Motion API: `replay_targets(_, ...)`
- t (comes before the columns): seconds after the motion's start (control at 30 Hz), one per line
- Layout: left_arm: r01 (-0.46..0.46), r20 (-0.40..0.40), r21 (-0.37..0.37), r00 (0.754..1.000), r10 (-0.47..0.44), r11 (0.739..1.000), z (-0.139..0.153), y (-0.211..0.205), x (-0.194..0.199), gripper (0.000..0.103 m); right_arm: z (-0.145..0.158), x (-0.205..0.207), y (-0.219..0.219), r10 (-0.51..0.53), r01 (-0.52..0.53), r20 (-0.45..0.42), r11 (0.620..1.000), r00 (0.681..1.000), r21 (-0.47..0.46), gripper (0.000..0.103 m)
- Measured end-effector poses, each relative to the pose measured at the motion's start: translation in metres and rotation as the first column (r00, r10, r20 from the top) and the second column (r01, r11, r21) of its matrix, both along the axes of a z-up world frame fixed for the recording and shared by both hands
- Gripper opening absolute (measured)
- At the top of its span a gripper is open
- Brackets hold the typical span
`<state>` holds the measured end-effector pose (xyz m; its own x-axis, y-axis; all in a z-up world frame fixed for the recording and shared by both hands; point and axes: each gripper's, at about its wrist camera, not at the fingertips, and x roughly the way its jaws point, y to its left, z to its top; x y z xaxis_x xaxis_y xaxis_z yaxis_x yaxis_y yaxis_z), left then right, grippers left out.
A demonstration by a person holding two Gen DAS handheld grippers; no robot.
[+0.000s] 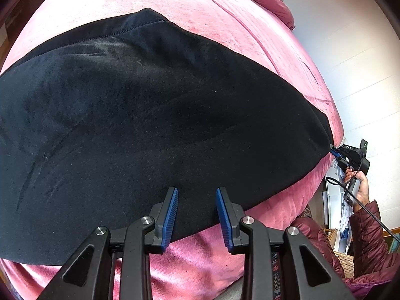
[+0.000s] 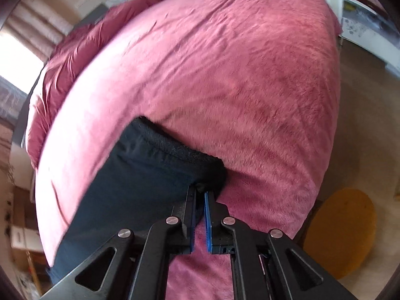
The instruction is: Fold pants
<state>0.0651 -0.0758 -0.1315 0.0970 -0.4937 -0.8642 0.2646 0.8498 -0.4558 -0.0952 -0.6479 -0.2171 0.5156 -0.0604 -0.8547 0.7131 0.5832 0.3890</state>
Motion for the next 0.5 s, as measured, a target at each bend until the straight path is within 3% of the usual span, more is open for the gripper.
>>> replay_targets(0.03,0.002,0.005,0.003,1.000,-0.003,1.000,0.001,-0.001,0.000,0.032,0.003,-0.001,-0.001,0.007,-0.007,-0.003,1.000,1.000,-0.003,0.016)
replay_targets(0.1,0.014,0.020,0.007,1.000,-0.014,1.000,0.006,-0.003,-0.003,0.032,0.017,-0.009,-0.002,0.006,-0.007,-0.019,0.999,1.000,-0.050,0.042)
replay_targets(0.2,0.044,0.053,0.009,0.998,-0.044,0.999,0.012,-0.010,-0.006,0.032,0.047,-0.014,0.000,0.024,-0.022,0.010,0.990,1.000,-0.139,0.043)
replay_targets(0.33,0.078,0.071,0.008,0.994,-0.079,0.997,0.012,-0.020,-0.007,0.032,0.069,0.018,0.024,0.156,-0.144,0.067,0.978,0.986,-0.154,0.043)
replay_targets(0.4,0.086,0.071,0.008,0.994,-0.086,0.996,0.010,-0.024,-0.007,0.032,0.072,0.049,0.049,0.280,-0.266,0.087,0.954,0.956,-0.140,0.043)
replay_targets(0.5,0.085,0.062,0.014,0.994,-0.085,0.996,0.006,-0.027,-0.008,0.032,0.071,0.094,0.113,0.516,-0.505,0.090,0.855,0.852,-0.116,0.043)
